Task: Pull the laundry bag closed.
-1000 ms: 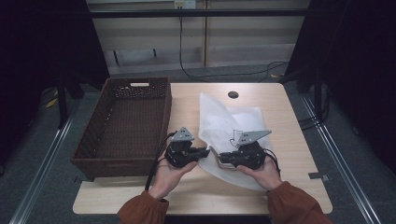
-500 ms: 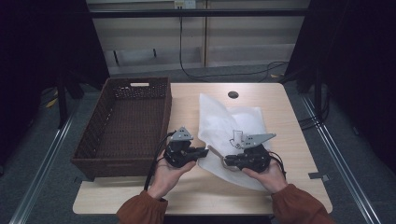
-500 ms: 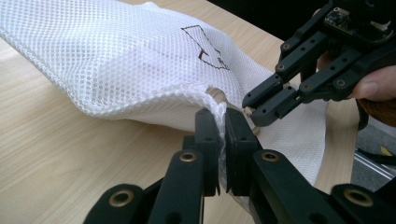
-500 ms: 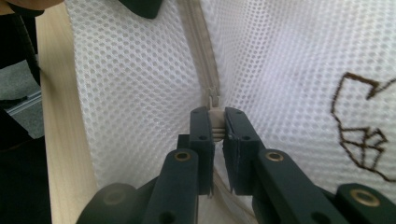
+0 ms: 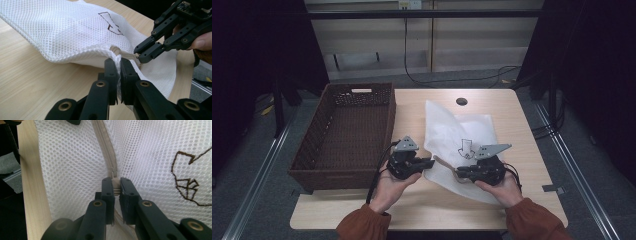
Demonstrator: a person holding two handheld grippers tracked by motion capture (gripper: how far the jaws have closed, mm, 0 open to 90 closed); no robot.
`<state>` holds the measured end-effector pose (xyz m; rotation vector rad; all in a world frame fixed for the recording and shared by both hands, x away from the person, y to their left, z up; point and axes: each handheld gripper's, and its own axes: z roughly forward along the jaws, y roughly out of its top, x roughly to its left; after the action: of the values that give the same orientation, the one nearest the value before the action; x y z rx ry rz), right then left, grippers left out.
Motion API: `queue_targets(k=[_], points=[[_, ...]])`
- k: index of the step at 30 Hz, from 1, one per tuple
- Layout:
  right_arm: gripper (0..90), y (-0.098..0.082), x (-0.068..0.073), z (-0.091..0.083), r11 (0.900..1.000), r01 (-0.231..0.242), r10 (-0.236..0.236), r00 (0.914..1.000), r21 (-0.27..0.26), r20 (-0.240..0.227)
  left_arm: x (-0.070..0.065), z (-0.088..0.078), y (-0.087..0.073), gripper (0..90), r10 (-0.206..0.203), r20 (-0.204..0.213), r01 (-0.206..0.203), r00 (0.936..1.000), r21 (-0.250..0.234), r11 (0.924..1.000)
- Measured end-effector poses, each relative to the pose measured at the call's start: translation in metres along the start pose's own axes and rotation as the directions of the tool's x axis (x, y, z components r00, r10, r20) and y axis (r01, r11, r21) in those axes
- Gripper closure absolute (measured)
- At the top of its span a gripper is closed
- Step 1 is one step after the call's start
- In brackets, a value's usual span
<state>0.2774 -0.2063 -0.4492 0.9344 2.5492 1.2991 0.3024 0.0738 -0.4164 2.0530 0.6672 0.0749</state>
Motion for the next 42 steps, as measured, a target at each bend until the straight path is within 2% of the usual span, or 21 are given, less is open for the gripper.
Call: queue_targets(k=[25,42], points=[[82.4,-0.018,-0.005,-0.016,1.000,-0.023,0.022,0.9992,0.015,0.035,-0.004,0.003,0.000,85.9,0.021,-0.018,-0.020,0.9996,0.018,0.9996],[82.4,-0.024,-0.007,-0.020,0.999,-0.019,0.018,0.9983,0.026,0.056,-0.003,0.003,-0.001,85.9,0.006,-0.017,-0.006,0.9998,0.017,0.9998]])
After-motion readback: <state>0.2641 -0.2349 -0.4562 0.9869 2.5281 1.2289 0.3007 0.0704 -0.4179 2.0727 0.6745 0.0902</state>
